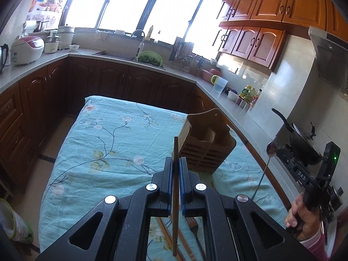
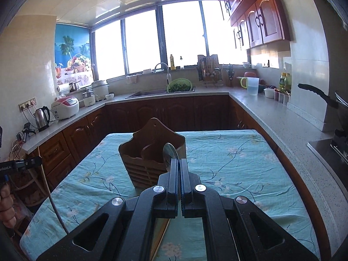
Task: Organize utensils
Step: 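Lift the chopstick and spoon and carry both over the wooden holder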
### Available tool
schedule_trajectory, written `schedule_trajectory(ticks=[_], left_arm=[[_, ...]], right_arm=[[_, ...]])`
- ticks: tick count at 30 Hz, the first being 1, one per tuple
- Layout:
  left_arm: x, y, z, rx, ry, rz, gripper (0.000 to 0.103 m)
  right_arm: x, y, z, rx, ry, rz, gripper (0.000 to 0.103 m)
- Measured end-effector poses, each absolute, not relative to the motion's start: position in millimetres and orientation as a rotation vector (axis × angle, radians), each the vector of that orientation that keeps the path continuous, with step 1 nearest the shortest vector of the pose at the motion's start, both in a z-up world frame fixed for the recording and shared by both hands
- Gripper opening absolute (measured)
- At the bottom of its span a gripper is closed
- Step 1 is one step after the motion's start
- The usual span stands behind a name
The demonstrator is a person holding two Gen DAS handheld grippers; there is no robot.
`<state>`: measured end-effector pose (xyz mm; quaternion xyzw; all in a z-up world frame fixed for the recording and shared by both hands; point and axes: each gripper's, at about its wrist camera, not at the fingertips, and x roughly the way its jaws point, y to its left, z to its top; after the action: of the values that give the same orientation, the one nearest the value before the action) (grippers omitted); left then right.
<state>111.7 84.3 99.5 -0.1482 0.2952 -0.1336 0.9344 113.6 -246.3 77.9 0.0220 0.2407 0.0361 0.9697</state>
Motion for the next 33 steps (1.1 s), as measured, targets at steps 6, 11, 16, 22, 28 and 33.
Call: schedule_trajectory(ticks=[6,11,16,22,28,33], left_arm=[[134,78,113,-0.309,0.553,-0.290,0.003],[161,69,121,-0.308,0.506,-0.307,0.003],[201,60,129,-0.319,0.469,-0.327,0.003],[254,49,134,-0.327,0.411,-0.328,0.003],[309,41,113,-0.376,0.367,-0.313,0.003],[344,33,66,-0.424,0.343,-0.269,0.003]], right_arm=[[129,-245,89,0.044,0.445,0.069,0.001],[150,-247,98,0.041,0.401,0.047,0.001],[178,-251,105,0.046,0.359,0.016,0.001],[214,-250,113,0.027,0.294,-0.036,0.001],[242,-249,111,0.011,0.254,-0.079,0.001],[249,-241,86,-0.024,0.258,-0.095,0.001]])
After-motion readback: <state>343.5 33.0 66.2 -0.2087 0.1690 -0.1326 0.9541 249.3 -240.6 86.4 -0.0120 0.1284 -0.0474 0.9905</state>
